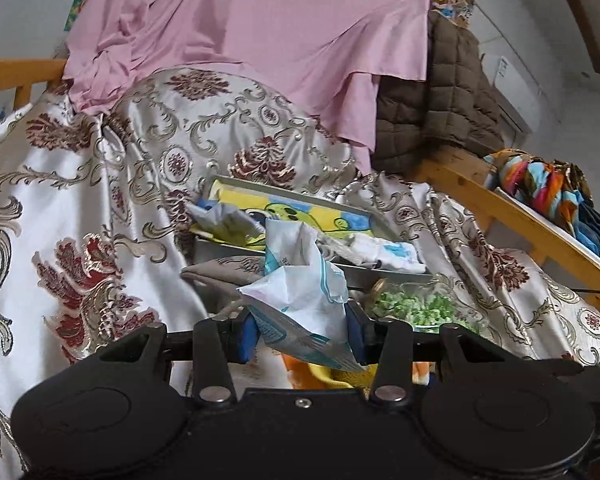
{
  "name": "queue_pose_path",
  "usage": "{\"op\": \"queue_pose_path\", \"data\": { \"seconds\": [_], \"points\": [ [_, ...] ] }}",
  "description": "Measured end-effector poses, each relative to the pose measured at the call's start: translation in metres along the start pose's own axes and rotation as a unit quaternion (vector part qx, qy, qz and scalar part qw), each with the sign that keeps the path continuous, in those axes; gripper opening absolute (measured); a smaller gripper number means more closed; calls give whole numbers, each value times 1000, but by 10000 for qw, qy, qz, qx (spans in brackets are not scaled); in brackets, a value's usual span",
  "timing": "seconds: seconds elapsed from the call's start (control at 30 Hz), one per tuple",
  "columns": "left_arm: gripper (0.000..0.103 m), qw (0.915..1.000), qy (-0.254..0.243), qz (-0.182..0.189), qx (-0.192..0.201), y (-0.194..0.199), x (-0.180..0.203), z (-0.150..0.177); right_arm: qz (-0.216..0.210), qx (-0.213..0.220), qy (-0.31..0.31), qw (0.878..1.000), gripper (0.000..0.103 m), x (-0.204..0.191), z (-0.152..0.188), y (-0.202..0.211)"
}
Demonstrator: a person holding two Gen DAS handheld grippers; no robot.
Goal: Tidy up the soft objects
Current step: 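Lift the striped towel and tissue packet and carry both over the tray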
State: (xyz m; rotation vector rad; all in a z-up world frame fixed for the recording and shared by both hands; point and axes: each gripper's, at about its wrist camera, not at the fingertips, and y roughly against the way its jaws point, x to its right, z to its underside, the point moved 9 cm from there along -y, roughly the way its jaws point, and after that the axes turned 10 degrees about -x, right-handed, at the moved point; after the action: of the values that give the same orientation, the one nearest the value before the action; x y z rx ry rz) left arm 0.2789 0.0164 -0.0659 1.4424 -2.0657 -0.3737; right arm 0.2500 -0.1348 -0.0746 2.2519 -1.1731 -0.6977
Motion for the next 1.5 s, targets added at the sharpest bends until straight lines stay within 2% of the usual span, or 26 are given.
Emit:
{"op": "queue_pose_path", "data": {
  "seconds": [0.57, 0.73, 0.9, 1.07, 1.2, 1.37, 1.5],
  "points": [
    [46, 9991, -212, 47, 376, 18, 14, -2, 69, 532, -297, 9981, 16, 17, -16, 31],
    [46, 9990, -103, 91, 434, 16, 12, -7, 114, 690, -347, 9969, 16, 26, -26, 37],
    [46, 9977, 129, 165, 646, 5, 4, -31, 186, 806, -359, 9959, 16, 37, -43, 33],
    [46, 9974, 132, 109, 695, -18, -3, -57, 255, 890, -360, 9950, 16, 54, -68, 28],
    [46, 9981, 195, 110, 571, -48, -12, -86, 336, 909, -221, 9950, 16, 72, -105, 16],
    [46, 9989, 393, 34, 263, -96, -30, -125, 439, 817, -101, 9956, 16, 96, -153, -14],
    [46, 9992, 366, -164, -20, -135, -41, -144, 625, 647, -215, 9957, 16, 116, -183, -48]
  ]
}}
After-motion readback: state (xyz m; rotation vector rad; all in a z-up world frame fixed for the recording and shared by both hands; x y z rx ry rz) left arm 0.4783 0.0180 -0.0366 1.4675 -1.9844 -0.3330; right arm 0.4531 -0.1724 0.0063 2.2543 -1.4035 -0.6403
